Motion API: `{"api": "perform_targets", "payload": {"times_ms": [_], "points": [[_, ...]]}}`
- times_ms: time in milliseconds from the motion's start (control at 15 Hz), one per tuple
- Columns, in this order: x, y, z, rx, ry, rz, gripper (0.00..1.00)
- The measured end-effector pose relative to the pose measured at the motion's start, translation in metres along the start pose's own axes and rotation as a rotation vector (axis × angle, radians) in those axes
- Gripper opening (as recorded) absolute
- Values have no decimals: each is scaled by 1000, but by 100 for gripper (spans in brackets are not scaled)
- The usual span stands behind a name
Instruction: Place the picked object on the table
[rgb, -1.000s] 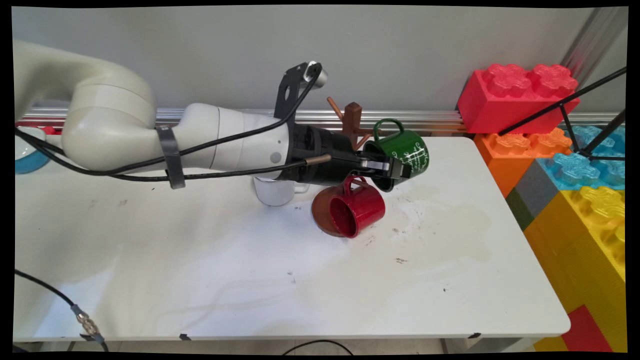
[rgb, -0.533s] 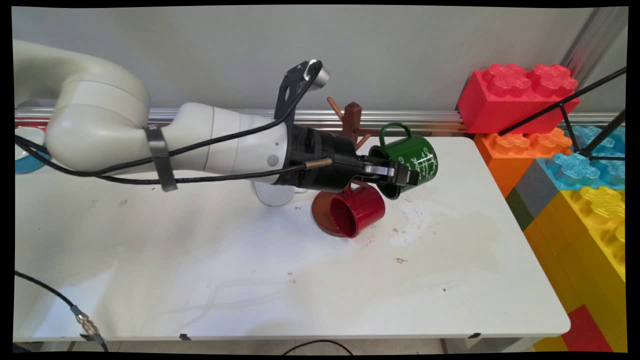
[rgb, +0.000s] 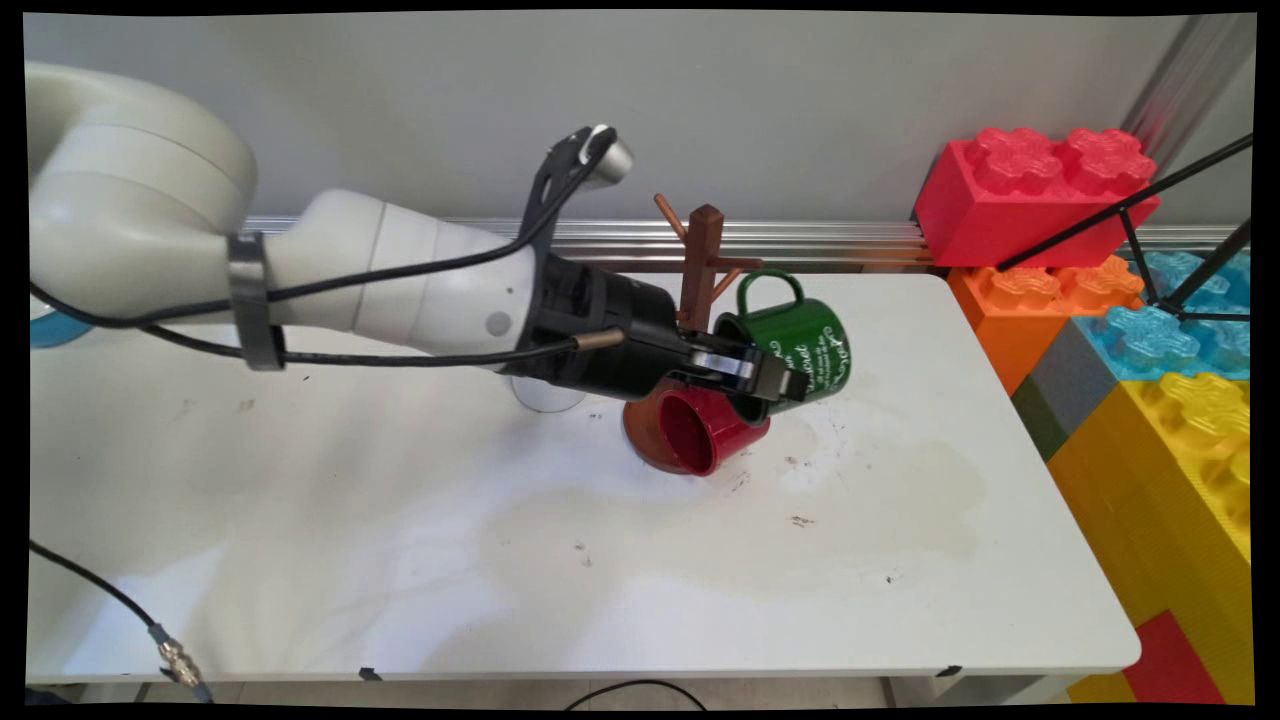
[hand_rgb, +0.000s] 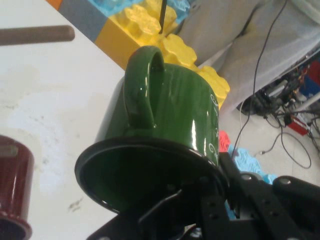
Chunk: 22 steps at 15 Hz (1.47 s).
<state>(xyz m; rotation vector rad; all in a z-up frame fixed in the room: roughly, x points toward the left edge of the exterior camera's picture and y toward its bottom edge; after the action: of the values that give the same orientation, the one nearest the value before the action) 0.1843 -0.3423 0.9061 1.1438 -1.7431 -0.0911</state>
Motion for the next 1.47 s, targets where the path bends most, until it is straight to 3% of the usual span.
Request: {"api": "perform_targets", "payload": {"times_ms": [667, 1467], "points": [[10, -6, -29, 23, -121, -19, 0], [36, -18, -56, 201, -377, -15, 0]]}}
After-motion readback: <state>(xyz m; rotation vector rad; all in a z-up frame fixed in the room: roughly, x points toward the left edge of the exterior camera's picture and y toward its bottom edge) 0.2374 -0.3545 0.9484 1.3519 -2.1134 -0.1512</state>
